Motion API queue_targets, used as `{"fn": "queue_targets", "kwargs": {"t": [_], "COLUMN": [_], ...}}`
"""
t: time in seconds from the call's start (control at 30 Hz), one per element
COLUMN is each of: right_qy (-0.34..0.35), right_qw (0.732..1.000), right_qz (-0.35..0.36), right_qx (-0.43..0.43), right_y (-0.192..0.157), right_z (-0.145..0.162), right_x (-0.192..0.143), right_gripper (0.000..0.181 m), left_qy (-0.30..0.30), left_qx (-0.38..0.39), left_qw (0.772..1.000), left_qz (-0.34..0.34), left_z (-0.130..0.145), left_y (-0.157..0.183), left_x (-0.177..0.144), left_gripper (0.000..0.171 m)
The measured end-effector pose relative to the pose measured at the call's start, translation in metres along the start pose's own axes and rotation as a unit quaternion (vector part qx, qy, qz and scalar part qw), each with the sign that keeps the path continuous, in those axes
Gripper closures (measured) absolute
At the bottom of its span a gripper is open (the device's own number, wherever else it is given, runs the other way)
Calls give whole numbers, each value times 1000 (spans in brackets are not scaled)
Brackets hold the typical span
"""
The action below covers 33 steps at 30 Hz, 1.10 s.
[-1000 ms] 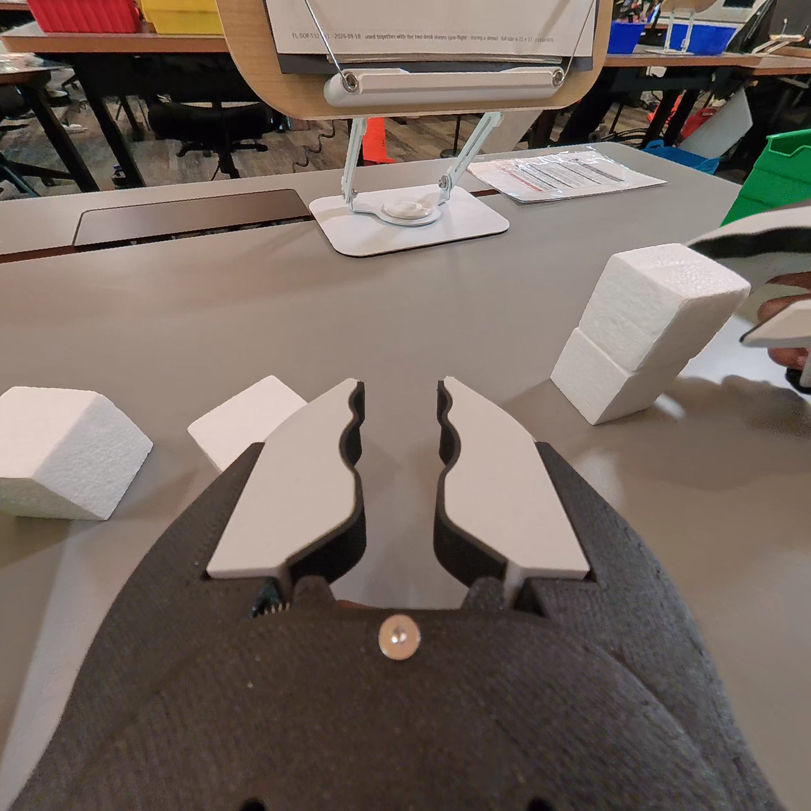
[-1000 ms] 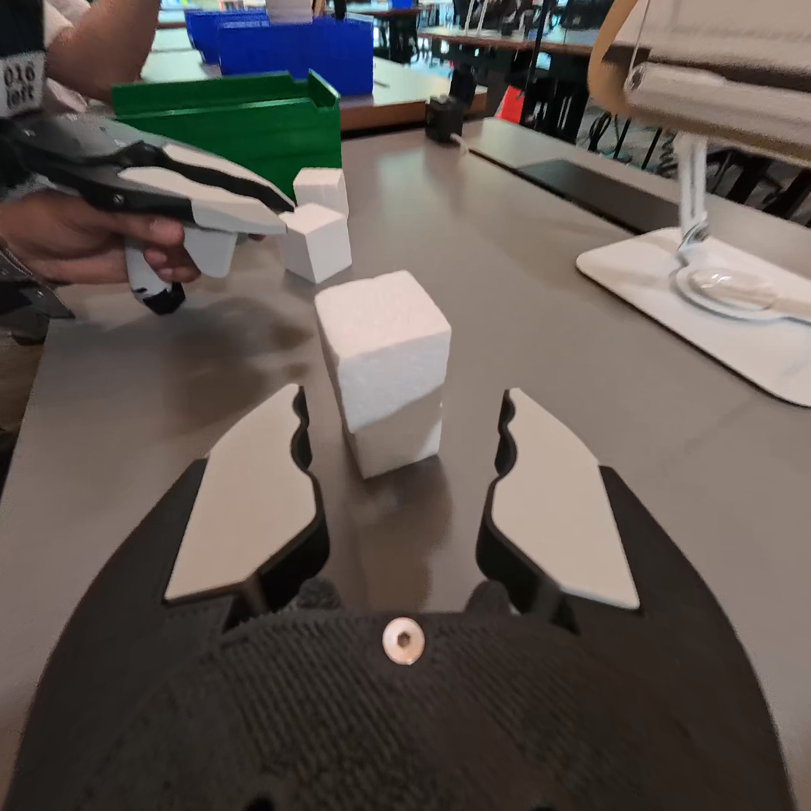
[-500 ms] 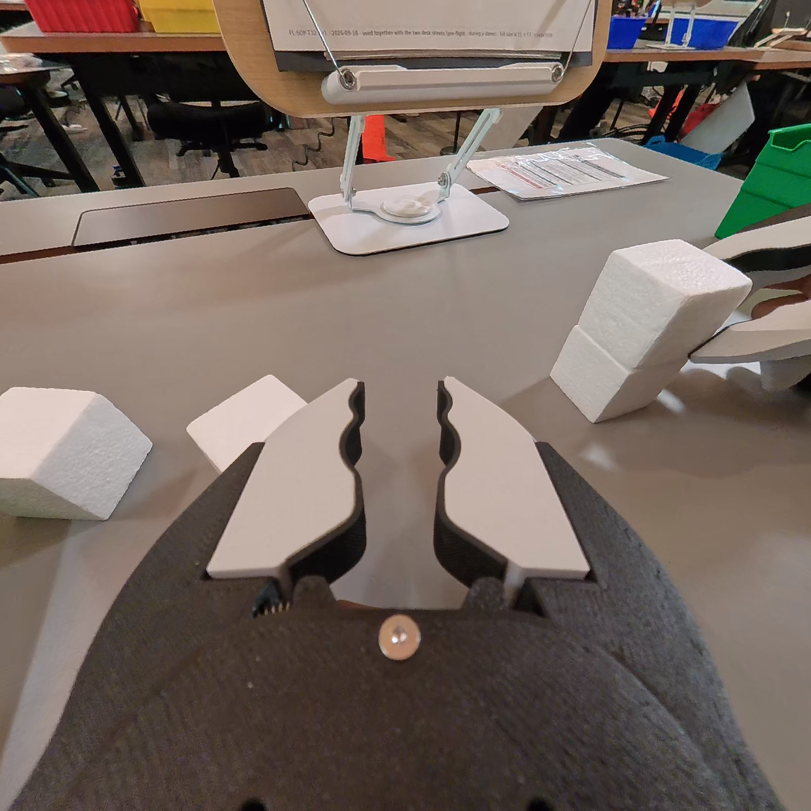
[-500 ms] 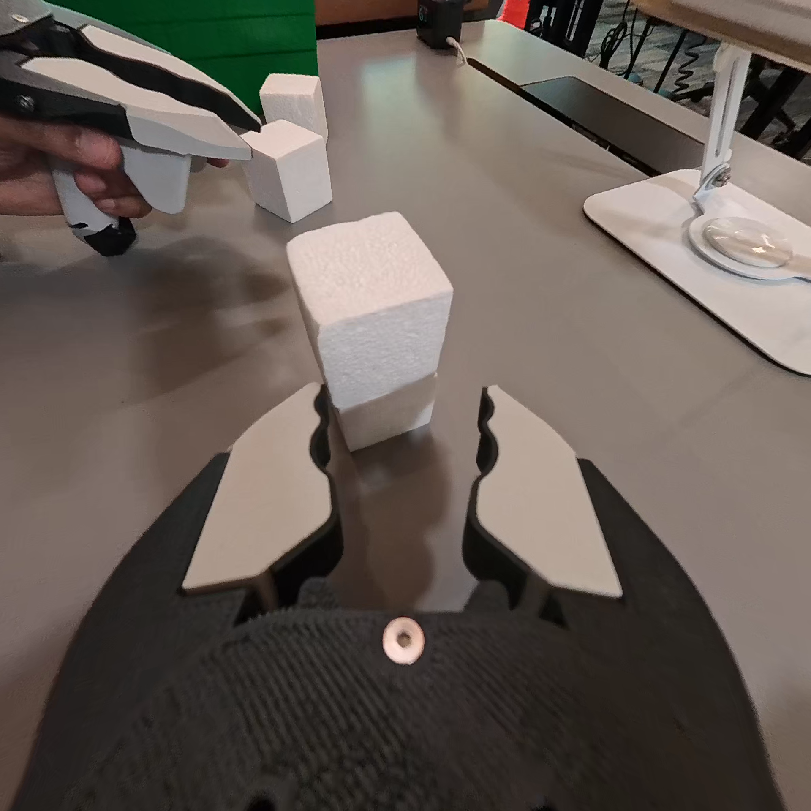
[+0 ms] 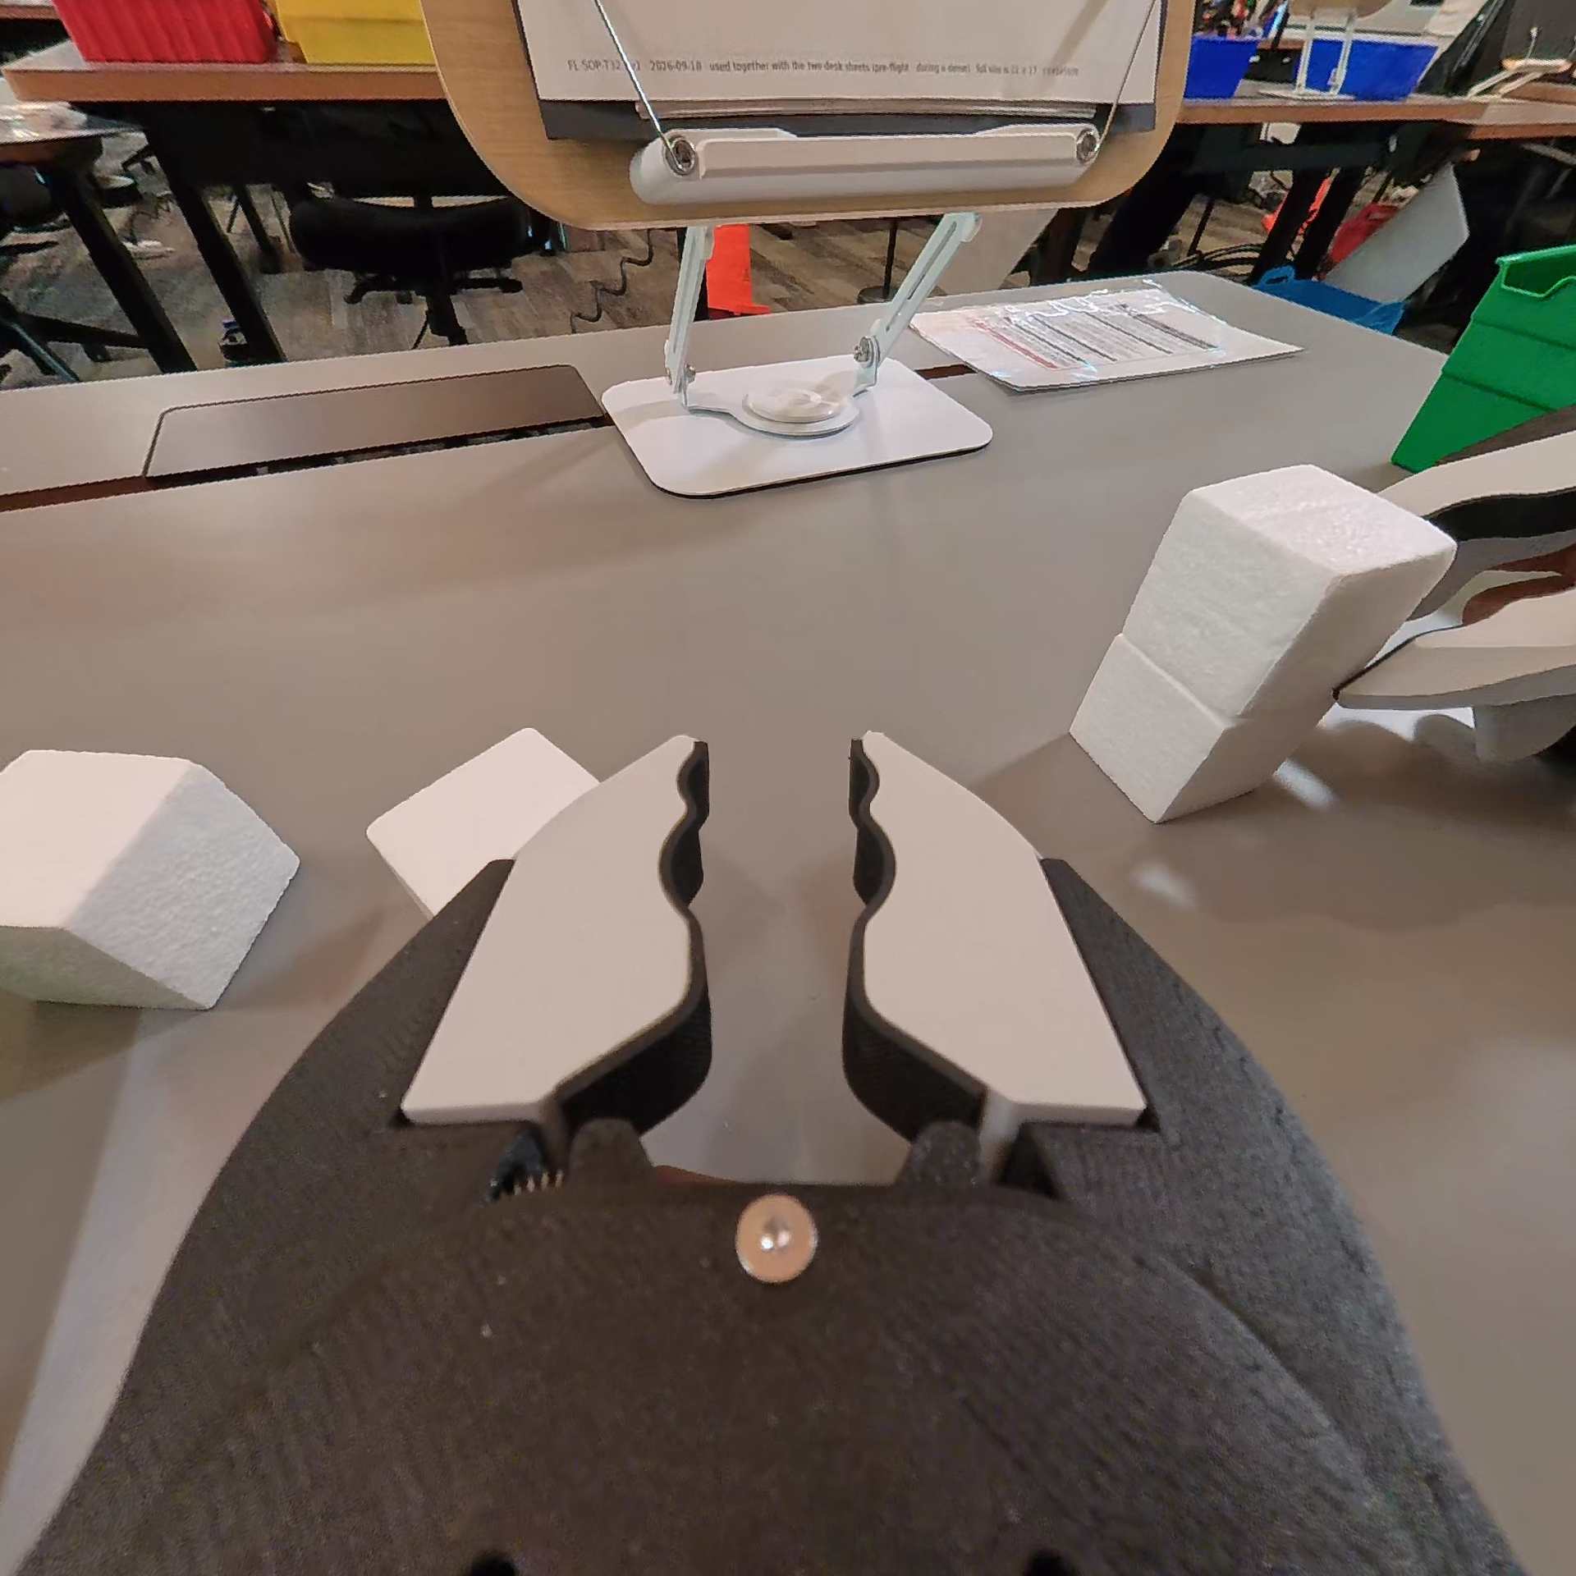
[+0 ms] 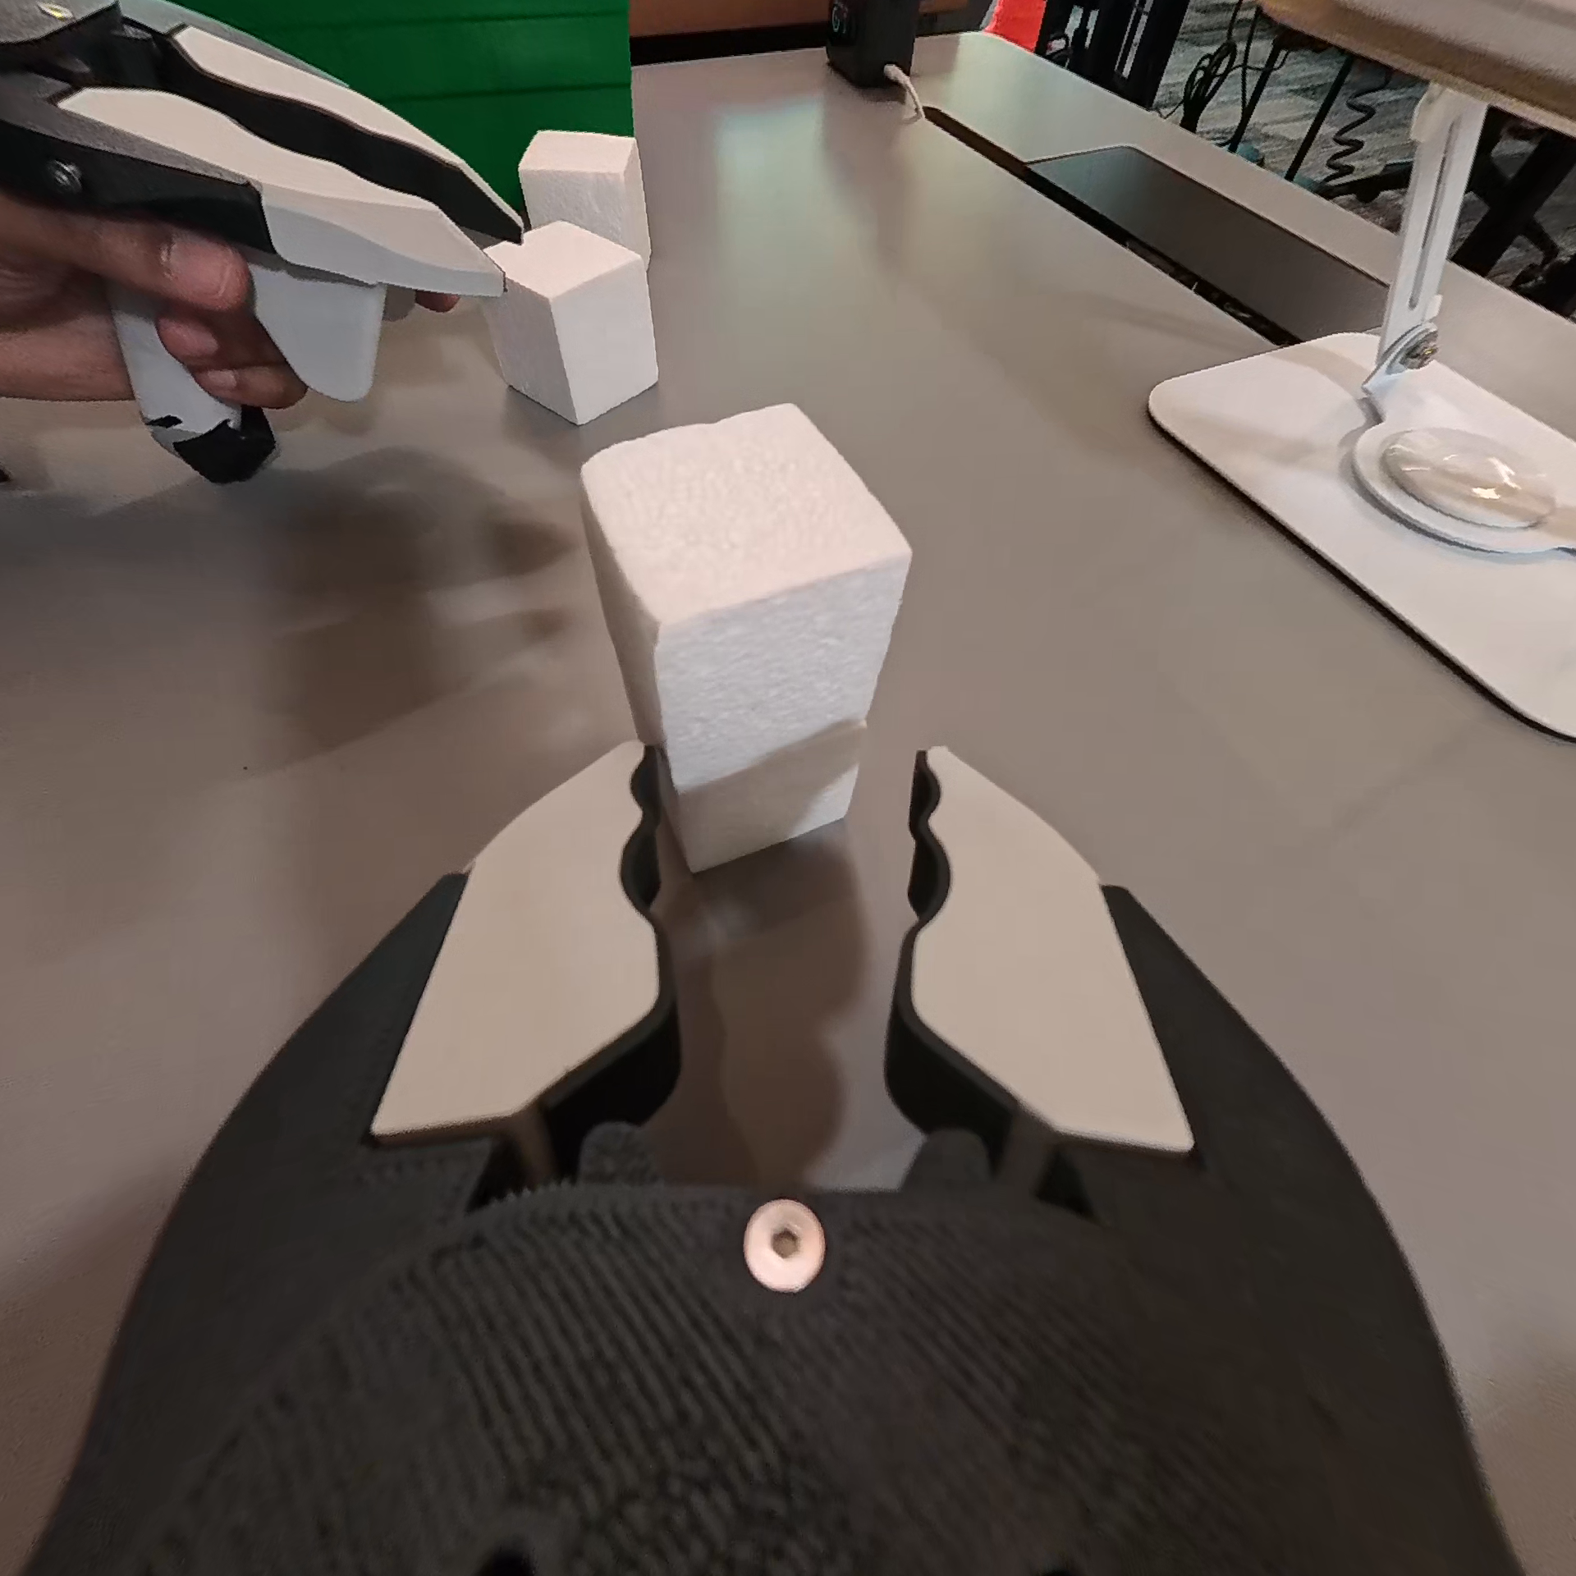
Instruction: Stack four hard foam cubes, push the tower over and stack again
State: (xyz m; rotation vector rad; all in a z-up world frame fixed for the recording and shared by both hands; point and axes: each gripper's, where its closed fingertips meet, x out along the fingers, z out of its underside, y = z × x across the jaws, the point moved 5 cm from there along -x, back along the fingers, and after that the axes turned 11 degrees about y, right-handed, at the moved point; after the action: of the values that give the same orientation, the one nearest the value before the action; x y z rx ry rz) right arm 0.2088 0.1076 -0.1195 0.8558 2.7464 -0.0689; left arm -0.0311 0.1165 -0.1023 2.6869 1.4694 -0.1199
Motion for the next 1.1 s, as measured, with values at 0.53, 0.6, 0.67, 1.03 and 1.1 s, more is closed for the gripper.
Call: {"fn": "queue_targets", "kwargs": {"t": [0.53, 0.6, 0.67, 1.03, 1.1], "right_qy": [123, 205, 263, 8, 1], "right_qw": [992, 977, 961, 978, 975], "right_qz": [11, -27, -66, 161, 171], "right_qx": [33, 45, 55, 133, 138], "right_y": [9, -16, -52, -132, -133], "right_z": [-51, -83, -108, -69, -72], "right_x": [-44, -44, -31, 156, 184], "right_gripper": [109, 113, 115, 102, 96], "left_qy": [153, 192, 194, 127, 126], "left_qx": [26, 4, -7, -21, -21], "left_qw": [983, 970, 963, 955, 955], "left_qz": [-101, -148, -187, -266, -269], "left_z": [-52, -63, -63, -41, -40], "left_y": [-42, -66, -89, -134, -136], "left_x": [-32, -47, -57, -60, -58], "left_gripper": [136, 136, 136, 137, 138]}}
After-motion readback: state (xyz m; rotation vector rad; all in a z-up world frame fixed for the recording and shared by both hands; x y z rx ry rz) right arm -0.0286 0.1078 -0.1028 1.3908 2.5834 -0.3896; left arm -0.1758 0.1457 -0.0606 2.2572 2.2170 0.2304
